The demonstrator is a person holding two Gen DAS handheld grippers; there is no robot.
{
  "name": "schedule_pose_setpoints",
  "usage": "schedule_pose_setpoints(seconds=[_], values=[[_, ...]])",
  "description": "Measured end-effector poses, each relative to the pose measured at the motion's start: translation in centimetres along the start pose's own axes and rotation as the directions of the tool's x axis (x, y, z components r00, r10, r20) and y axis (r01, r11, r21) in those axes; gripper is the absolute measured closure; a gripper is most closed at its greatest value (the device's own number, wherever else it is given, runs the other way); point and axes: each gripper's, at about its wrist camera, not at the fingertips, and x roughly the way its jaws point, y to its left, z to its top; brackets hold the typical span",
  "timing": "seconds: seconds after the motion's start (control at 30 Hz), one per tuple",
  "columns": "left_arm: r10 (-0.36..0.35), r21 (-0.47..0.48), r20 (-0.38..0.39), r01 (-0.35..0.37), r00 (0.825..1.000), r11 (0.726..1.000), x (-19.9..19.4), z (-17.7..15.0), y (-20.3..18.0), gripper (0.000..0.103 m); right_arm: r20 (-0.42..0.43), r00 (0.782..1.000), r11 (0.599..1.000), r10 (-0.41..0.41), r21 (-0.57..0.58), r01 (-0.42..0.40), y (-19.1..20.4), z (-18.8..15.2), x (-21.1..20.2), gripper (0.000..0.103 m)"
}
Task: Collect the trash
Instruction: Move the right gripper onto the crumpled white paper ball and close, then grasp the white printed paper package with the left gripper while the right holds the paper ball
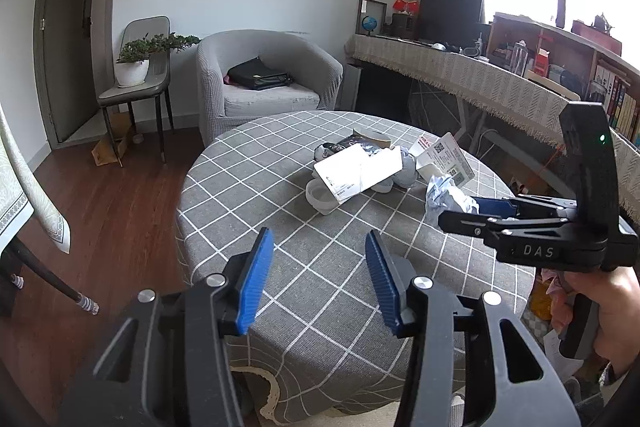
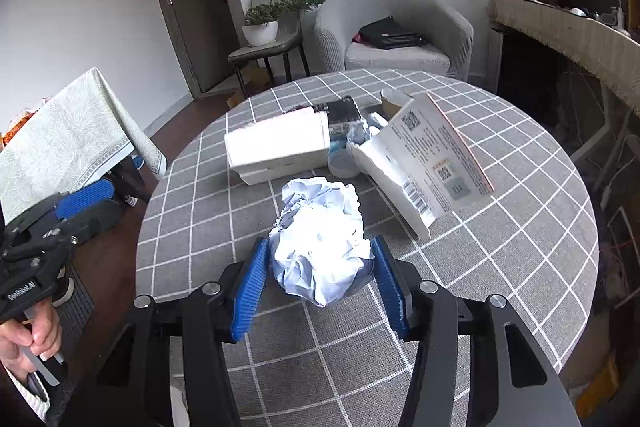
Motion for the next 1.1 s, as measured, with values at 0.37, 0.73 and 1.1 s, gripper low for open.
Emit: schedule_pose_setpoints(seconds=[0.37, 0.73, 1.1], values=[[-0.007, 0.006, -0.027, 0.008, 1.0, 1.0, 2.9, 0.9, -1.3, 0.058, 0.048, 0.998, 0.999, 0.032, 0.005, -0.032, -1.3, 1.5, -1.5, 0.05], [-0.101, -0.091, -0.039, 0.097, 0.994, 0.991, 5.5, 2.0, -1.3, 0.063, 0.06, 0.997, 0.999, 0.047, 0.014, -0.048, -2.5, 1.9, -1.8, 0.05], [-0.139, -0.199, -0.031, 0.13, 0.99, 0.971, 8.2, 3.0, -0.7, 0.07, 0.049, 0.996, 0.997, 0.07, 0.01, -0.071, -3.5, 1.7, -1.2, 0.05]])
